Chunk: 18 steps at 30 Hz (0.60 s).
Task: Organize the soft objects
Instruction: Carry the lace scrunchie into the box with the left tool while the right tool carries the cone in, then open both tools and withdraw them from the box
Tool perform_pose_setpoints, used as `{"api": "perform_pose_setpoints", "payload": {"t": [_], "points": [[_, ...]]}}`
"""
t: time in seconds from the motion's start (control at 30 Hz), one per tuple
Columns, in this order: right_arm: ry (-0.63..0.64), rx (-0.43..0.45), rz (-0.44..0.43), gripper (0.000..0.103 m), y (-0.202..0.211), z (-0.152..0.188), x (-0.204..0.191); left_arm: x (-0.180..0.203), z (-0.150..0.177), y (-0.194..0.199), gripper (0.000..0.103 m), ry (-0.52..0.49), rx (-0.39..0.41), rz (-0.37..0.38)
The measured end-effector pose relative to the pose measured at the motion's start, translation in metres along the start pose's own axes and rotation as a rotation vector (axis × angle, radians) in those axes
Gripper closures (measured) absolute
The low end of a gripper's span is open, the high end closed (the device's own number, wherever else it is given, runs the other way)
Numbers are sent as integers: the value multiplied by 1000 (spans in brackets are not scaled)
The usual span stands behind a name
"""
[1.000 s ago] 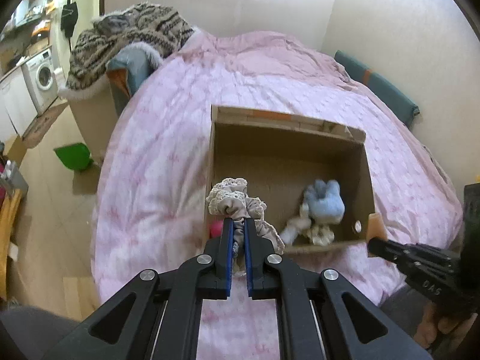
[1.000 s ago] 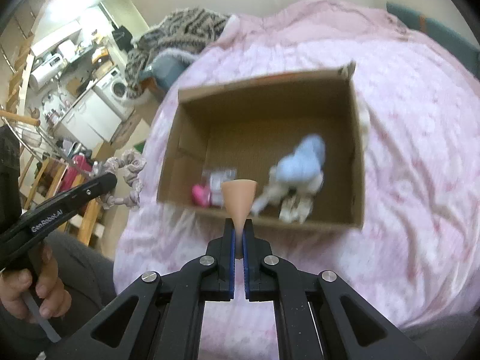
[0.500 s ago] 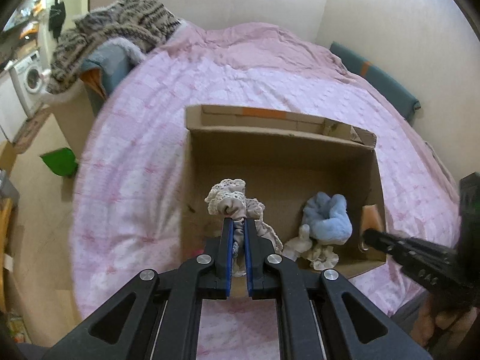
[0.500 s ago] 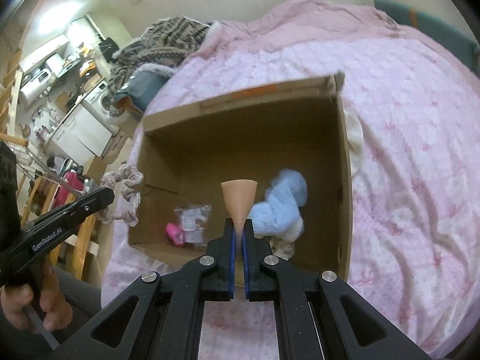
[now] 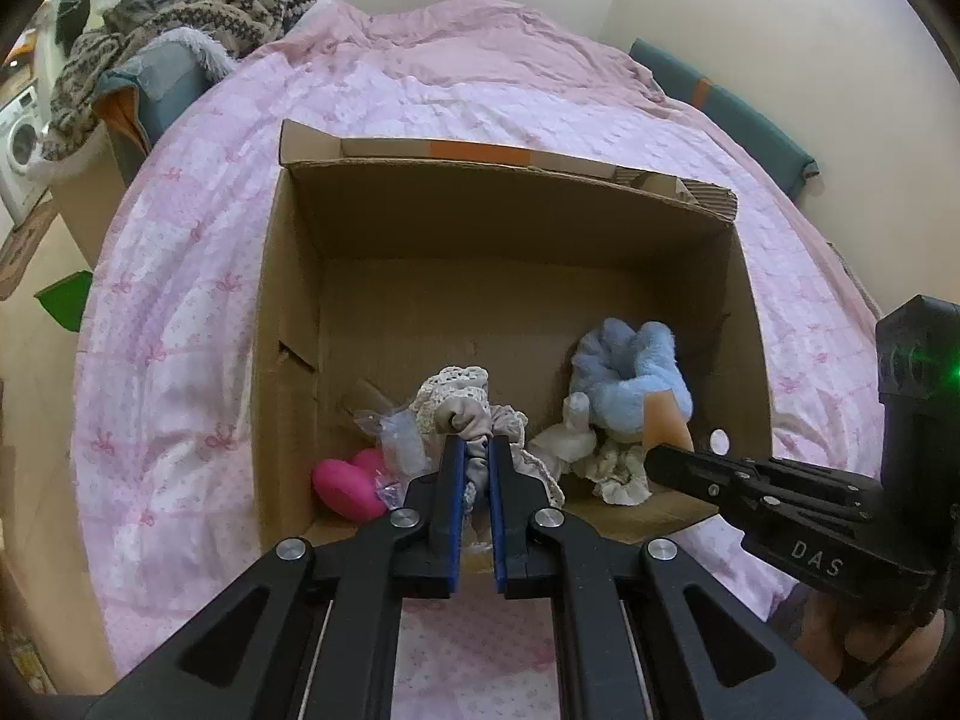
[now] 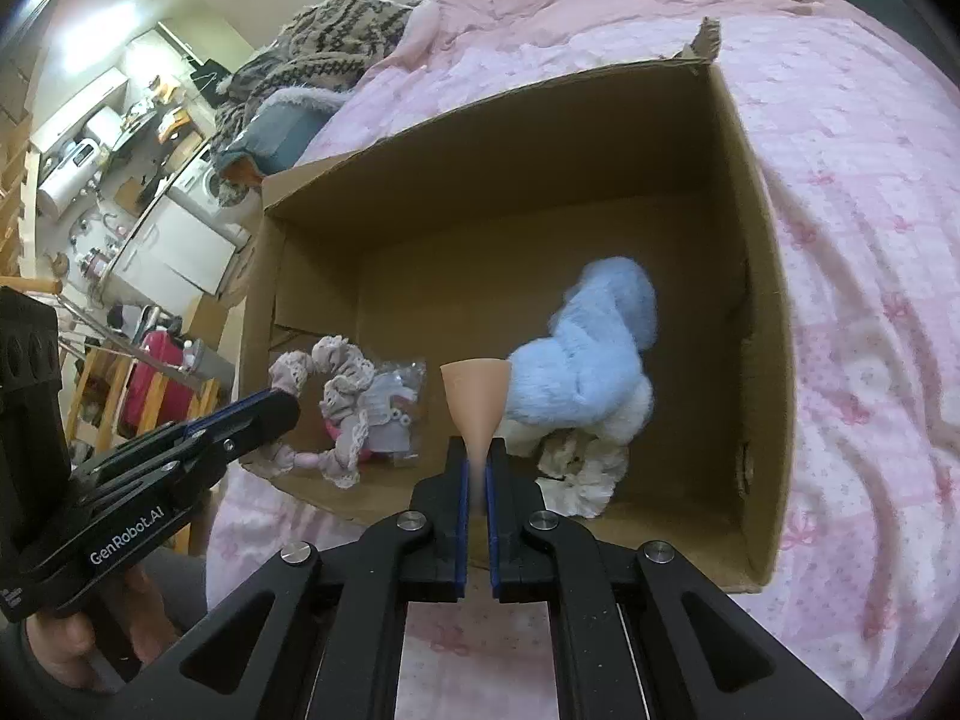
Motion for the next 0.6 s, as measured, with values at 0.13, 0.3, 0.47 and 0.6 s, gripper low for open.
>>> {"api": "perform_pose_setpoints", "payload": {"t": [0.13, 0.3, 0.47, 0.6], "points": [[4, 7, 3, 97, 0, 1, 0, -4, 0, -2, 95, 12, -12, -10], [-8, 17, 1, 95, 2, 0, 2, -7, 1, 0, 85, 20, -17, -30], [-45, -20, -19, 81, -1, 0, 9, -10, 2, 13, 38, 59, 25, -19], [-64, 20, -38, 51, 12, -3, 11, -5, 0, 27, 38, 24, 70, -51]]}}
Point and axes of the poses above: each gripper's, at about its wrist camera, not at the fingertips, and y roughly against the way its jaws point, x to its right, z to its underside, the point moved 1 cm from there along -y, roughly the way its jaws point, and after that the axes turned 15 degrees about z, right-handed, at the moved point
